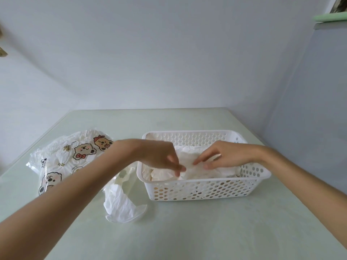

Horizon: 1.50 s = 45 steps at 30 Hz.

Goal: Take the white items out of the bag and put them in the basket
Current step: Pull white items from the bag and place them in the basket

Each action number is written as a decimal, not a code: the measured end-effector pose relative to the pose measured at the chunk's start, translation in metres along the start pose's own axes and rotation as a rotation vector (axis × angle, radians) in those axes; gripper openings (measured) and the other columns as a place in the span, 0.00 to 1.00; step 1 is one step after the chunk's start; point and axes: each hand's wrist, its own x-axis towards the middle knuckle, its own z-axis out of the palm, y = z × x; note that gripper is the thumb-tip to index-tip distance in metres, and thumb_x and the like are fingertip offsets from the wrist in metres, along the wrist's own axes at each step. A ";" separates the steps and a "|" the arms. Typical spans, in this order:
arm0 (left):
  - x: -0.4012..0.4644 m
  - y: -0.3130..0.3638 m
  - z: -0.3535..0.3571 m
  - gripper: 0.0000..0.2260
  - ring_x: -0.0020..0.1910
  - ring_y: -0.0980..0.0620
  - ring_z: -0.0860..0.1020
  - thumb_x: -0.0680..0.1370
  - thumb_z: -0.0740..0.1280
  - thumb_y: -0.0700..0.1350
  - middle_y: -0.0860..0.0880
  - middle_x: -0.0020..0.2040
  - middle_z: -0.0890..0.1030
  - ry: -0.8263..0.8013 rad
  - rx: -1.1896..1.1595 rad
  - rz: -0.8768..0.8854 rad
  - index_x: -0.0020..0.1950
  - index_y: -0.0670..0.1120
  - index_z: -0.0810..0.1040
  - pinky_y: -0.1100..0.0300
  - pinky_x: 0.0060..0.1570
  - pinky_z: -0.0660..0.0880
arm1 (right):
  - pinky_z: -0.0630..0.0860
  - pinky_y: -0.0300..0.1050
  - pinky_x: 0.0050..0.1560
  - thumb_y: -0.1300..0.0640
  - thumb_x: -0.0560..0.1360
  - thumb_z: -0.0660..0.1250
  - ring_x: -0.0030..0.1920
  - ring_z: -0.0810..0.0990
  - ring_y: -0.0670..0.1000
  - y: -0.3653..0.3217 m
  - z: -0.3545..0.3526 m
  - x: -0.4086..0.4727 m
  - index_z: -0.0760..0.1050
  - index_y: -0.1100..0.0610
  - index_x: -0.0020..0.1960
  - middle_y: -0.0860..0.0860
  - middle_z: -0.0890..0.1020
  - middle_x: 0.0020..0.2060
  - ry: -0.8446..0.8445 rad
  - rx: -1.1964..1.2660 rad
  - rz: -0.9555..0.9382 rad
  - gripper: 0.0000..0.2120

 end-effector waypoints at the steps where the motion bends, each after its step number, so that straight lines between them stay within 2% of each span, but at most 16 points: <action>1: -0.004 0.000 -0.008 0.14 0.57 0.54 0.79 0.78 0.62 0.58 0.56 0.58 0.82 0.088 -0.037 0.013 0.54 0.53 0.84 0.53 0.64 0.71 | 0.69 0.36 0.65 0.54 0.78 0.66 0.61 0.76 0.37 -0.001 -0.008 -0.007 0.78 0.42 0.59 0.38 0.79 0.59 0.065 0.029 -0.014 0.12; 4: -0.002 -0.005 -0.022 0.09 0.57 0.55 0.80 0.80 0.63 0.52 0.57 0.57 0.81 0.286 -0.061 0.020 0.57 0.54 0.81 0.54 0.63 0.72 | 0.76 0.35 0.53 0.59 0.77 0.67 0.51 0.82 0.41 0.001 -0.030 -0.024 0.80 0.47 0.57 0.44 0.84 0.51 0.252 0.155 0.017 0.11; 6: 0.010 -0.004 -0.015 0.13 0.66 0.54 0.73 0.82 0.61 0.50 0.56 0.67 0.75 0.238 0.038 0.015 0.66 0.56 0.74 0.53 0.67 0.67 | 0.78 0.36 0.40 0.63 0.77 0.66 0.42 0.84 0.47 0.004 -0.031 -0.022 0.80 0.49 0.56 0.50 0.84 0.46 0.343 0.188 0.099 0.12; 8: 0.027 -0.002 0.002 0.19 0.74 0.52 0.62 0.83 0.58 0.51 0.54 0.76 0.63 0.089 0.169 0.020 0.74 0.57 0.64 0.50 0.73 0.58 | 0.76 0.35 0.36 0.63 0.76 0.67 0.38 0.82 0.47 0.003 -0.019 -0.011 0.76 0.50 0.62 0.50 0.82 0.47 0.281 0.079 0.198 0.17; 11: 0.045 -0.010 0.019 0.23 0.78 0.51 0.49 0.83 0.55 0.52 0.54 0.79 0.51 0.038 0.379 -0.039 0.78 0.55 0.53 0.51 0.75 0.49 | 0.73 0.39 0.49 0.57 0.75 0.70 0.51 0.78 0.50 -0.001 0.007 0.007 0.61 0.48 0.74 0.50 0.75 0.62 0.032 -0.249 0.321 0.31; 13: 0.047 -0.016 0.022 0.26 0.78 0.50 0.47 0.82 0.56 0.55 0.53 0.79 0.49 0.069 0.504 -0.054 0.78 0.55 0.51 0.50 0.75 0.50 | 0.68 0.44 0.60 0.55 0.74 0.71 0.64 0.71 0.53 -0.003 0.016 0.013 0.55 0.48 0.77 0.51 0.69 0.69 0.005 -0.356 0.355 0.37; 16: 0.041 -0.021 0.019 0.31 0.78 0.51 0.49 0.79 0.62 0.58 0.53 0.79 0.50 0.138 0.517 -0.035 0.78 0.56 0.52 0.49 0.74 0.52 | 0.67 0.47 0.64 0.55 0.72 0.73 0.68 0.69 0.55 0.000 0.015 0.015 0.51 0.48 0.78 0.53 0.67 0.71 0.017 -0.353 0.391 0.42; 18: 0.035 -0.024 0.013 0.35 0.75 0.51 0.56 0.74 0.69 0.59 0.54 0.77 0.56 0.233 0.441 -0.015 0.77 0.56 0.57 0.51 0.71 0.59 | 0.69 0.47 0.62 0.55 0.71 0.74 0.66 0.71 0.55 0.003 0.012 0.015 0.51 0.48 0.77 0.53 0.68 0.70 0.025 -0.342 0.406 0.44; 22: 0.018 -0.027 -0.006 0.24 0.58 0.56 0.74 0.69 0.75 0.57 0.59 0.60 0.75 0.266 0.244 -0.048 0.62 0.56 0.72 0.59 0.52 0.70 | 0.72 0.41 0.49 0.55 0.70 0.75 0.52 0.75 0.49 0.007 -0.001 0.008 0.53 0.45 0.76 0.49 0.73 0.62 0.111 -0.227 0.352 0.43; 25: 0.017 -0.025 -0.005 0.13 0.51 0.57 0.78 0.72 0.74 0.52 0.60 0.51 0.81 0.222 0.318 -0.072 0.53 0.54 0.78 0.62 0.44 0.71 | 0.73 0.40 0.47 0.56 0.70 0.75 0.49 0.76 0.48 0.009 -0.005 0.004 0.60 0.45 0.73 0.47 0.73 0.56 0.200 -0.184 0.324 0.38; 28: 0.019 -0.024 0.006 0.08 0.51 0.56 0.79 0.75 0.72 0.47 0.58 0.50 0.82 0.229 0.425 -0.073 0.53 0.53 0.80 0.65 0.38 0.66 | 0.72 0.38 0.44 0.55 0.71 0.74 0.48 0.76 0.47 0.006 0.001 0.000 0.70 0.46 0.68 0.46 0.75 0.53 0.252 -0.189 0.310 0.27; 33: -0.027 -0.020 0.005 0.10 0.58 0.57 0.76 0.80 0.65 0.48 0.58 0.60 0.79 0.528 0.332 -0.056 0.60 0.56 0.78 0.62 0.50 0.70 | 0.76 0.46 0.53 0.55 0.73 0.70 0.44 0.79 0.43 -0.031 0.015 -0.012 0.79 0.45 0.52 0.42 0.80 0.44 0.567 -0.064 0.128 0.09; 37: -0.091 -0.044 0.032 0.09 0.58 0.56 0.75 0.81 0.62 0.50 0.60 0.59 0.78 0.757 0.188 -0.165 0.58 0.59 0.78 0.59 0.49 0.71 | 0.75 0.41 0.47 0.54 0.75 0.68 0.45 0.77 0.41 -0.092 0.061 -0.016 0.79 0.46 0.49 0.41 0.80 0.43 0.867 -0.082 -0.110 0.05; 39: -0.118 -0.062 0.054 0.09 0.62 0.56 0.73 0.80 0.63 0.49 0.61 0.61 0.77 0.749 0.120 -0.256 0.58 0.60 0.77 0.58 0.52 0.71 | 0.71 0.38 0.43 0.53 0.75 0.68 0.43 0.76 0.43 -0.123 0.091 -0.012 0.80 0.48 0.47 0.42 0.79 0.41 1.006 -0.216 -0.281 0.03; 42: -0.149 -0.084 0.087 0.15 0.69 0.56 0.66 0.79 0.64 0.51 0.61 0.68 0.71 0.614 0.079 -0.380 0.66 0.59 0.73 0.59 0.63 0.66 | 0.67 0.41 0.44 0.47 0.69 0.69 0.41 0.75 0.49 -0.155 0.136 0.005 0.80 0.52 0.41 0.45 0.79 0.37 0.974 -0.488 -0.455 0.08; 45: -0.158 -0.092 0.110 0.20 0.73 0.56 0.62 0.79 0.63 0.54 0.59 0.73 0.65 0.577 0.034 -0.427 0.71 0.59 0.67 0.59 0.66 0.64 | 0.62 0.44 0.44 0.39 0.57 0.76 0.39 0.74 0.51 -0.159 0.165 0.025 0.78 0.53 0.35 0.47 0.76 0.35 0.768 -0.765 -0.292 0.19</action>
